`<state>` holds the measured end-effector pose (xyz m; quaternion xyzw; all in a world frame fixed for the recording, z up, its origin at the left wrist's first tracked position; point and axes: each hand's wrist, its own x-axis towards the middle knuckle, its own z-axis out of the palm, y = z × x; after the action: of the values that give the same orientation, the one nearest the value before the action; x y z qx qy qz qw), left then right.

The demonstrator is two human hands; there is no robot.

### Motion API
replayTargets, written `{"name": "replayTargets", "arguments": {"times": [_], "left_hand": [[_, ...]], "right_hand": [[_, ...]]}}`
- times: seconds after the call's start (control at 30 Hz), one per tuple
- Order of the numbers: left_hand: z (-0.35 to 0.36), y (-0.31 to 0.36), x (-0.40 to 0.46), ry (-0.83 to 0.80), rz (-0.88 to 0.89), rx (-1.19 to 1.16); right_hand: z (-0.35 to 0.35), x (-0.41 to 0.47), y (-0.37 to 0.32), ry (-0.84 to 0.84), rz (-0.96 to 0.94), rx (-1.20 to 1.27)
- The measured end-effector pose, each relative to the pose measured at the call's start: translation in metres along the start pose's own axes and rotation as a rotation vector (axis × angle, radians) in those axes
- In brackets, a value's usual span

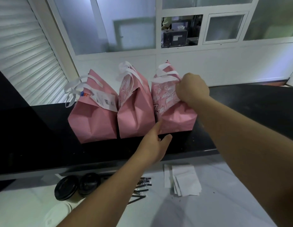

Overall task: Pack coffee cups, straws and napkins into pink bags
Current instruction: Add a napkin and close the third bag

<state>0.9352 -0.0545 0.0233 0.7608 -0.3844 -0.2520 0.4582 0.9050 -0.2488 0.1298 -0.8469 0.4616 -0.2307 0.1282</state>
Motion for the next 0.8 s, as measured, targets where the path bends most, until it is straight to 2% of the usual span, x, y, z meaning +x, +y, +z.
{"name": "replayTargets", "arguments": {"times": [0.27,0.53,0.8], "left_hand": [[-0.011,0.0,-0.024,0.025,0.033,0.086],[-0.011,0.001,-0.074,0.098,0.142,0.168],[0.04,-0.02,-0.123,-0.021,0.238,0.644]], "right_hand": [[-0.027,-0.033,0.011,0.005,-0.066,-0.023],[-0.031,-0.165,0.044,-0.059,-0.075,-0.083],[-0.001,-0.303,0.117,-0.167,0.053,-0.356]]}}
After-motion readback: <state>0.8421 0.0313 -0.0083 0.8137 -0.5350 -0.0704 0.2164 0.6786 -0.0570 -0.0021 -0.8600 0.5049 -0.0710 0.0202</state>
